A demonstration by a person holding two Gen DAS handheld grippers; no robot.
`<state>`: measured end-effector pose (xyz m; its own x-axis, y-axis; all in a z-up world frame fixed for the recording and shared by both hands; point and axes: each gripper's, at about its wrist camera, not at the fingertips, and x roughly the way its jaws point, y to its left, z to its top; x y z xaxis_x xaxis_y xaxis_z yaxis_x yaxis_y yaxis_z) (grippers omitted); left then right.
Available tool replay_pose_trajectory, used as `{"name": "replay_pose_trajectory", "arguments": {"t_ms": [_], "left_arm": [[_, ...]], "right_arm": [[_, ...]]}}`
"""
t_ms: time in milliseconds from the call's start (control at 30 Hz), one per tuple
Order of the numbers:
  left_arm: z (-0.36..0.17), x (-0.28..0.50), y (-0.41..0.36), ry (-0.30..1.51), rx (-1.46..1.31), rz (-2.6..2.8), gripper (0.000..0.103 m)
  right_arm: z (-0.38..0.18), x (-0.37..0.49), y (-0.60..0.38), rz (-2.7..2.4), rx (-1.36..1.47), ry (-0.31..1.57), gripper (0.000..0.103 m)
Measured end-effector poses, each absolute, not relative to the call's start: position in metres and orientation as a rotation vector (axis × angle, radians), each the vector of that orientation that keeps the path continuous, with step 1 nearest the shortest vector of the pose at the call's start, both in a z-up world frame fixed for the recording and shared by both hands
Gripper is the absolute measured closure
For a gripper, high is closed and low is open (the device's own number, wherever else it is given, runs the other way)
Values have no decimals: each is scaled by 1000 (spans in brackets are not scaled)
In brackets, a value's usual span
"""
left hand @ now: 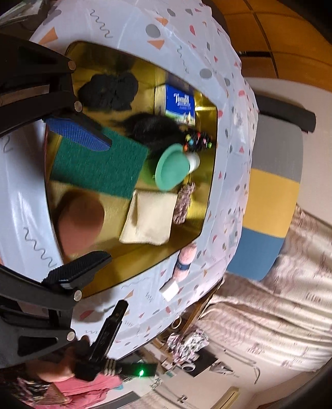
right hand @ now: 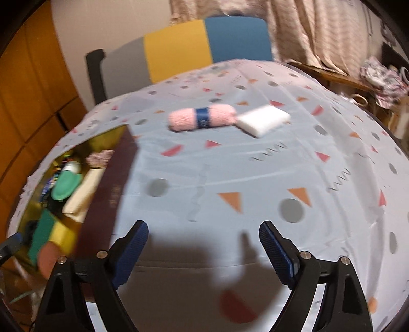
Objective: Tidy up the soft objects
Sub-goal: 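Grasp the white rectangular sponge on the tablecloth with the right tool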
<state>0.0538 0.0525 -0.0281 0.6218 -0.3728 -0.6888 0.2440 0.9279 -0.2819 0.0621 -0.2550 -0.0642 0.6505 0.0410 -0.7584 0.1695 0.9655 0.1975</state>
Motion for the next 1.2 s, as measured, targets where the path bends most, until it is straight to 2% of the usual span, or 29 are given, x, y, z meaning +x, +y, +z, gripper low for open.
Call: {"name": "replay_pose_trajectory", "arguments": {"t_ms": [333, 500, 733, 1100, 1167, 1200], "left_arm": [[-25, 44, 32, 847, -169, -413, 22], [-24, 45, 32, 863, -185, -415, 22], [-23, 49, 38, 884, -206, -390, 22], [-30, 62, 42, 927, -216, -357, 22], [-31, 64, 40, 934, -212, -360, 22], [-31, 64, 39, 938, -212, -364, 22]], "right_arm": [[-70, 99, -331, -228, 365, 900, 14], [-66, 143, -356, -280, 370, 922, 13], [-63, 213, -390, -337, 533, 911, 13], [-82, 290, -385, -403, 423, 998, 12], [-89, 293, -386, -404, 399, 1011, 15], [-91, 292, -385, -401, 386, 1017, 20]]}}
